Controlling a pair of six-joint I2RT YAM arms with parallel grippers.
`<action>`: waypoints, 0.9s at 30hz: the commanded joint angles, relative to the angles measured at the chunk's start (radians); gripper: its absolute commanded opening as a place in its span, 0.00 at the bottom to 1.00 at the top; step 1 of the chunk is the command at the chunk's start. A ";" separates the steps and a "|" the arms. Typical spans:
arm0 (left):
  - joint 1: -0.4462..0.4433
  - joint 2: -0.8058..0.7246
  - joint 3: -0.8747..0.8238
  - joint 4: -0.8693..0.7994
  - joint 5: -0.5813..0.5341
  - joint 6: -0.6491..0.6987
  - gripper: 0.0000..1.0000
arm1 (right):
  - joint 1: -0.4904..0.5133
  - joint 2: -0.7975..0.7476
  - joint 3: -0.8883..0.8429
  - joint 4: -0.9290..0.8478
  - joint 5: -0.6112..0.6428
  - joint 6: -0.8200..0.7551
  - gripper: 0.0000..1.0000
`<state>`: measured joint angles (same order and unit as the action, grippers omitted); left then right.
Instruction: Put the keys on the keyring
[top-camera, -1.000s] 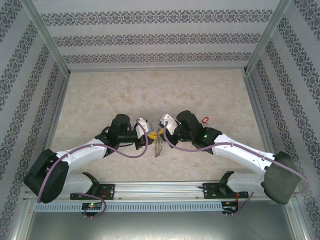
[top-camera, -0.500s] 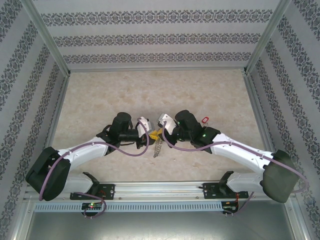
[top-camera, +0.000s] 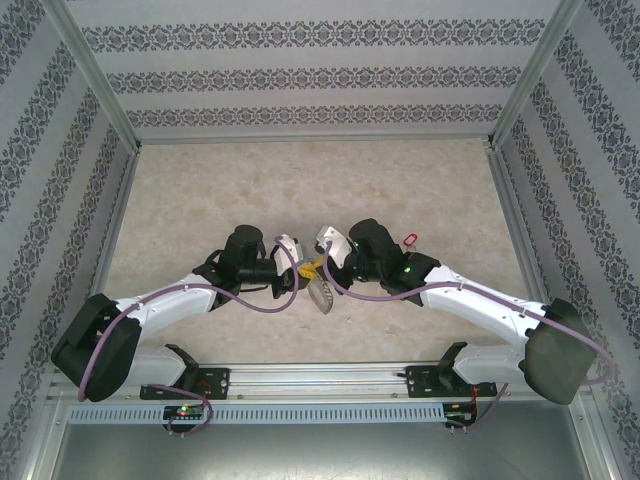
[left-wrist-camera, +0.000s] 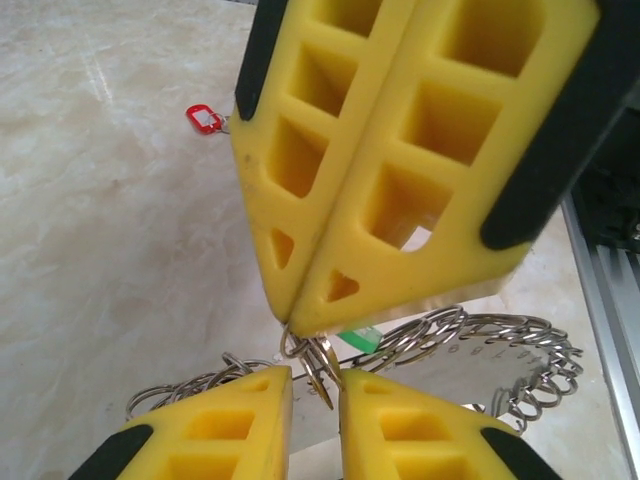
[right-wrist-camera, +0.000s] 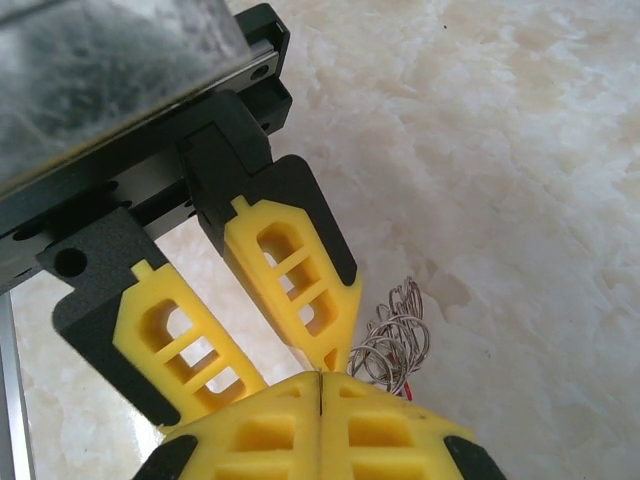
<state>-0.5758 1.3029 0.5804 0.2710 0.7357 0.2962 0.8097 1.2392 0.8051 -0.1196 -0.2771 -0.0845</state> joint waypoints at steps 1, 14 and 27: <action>-0.001 -0.009 0.030 -0.026 -0.013 0.023 0.13 | 0.013 -0.002 0.033 0.011 -0.022 -0.018 0.00; -0.001 -0.021 0.030 -0.012 -0.012 0.025 0.16 | 0.014 -0.004 0.031 0.000 -0.033 -0.022 0.00; -0.002 -0.048 0.001 -0.002 -0.024 0.029 0.00 | -0.011 0.003 0.008 -0.031 0.063 0.035 0.00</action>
<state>-0.5758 1.2839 0.5812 0.2455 0.7021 0.3145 0.8074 1.2392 0.8051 -0.1310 -0.2501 -0.0761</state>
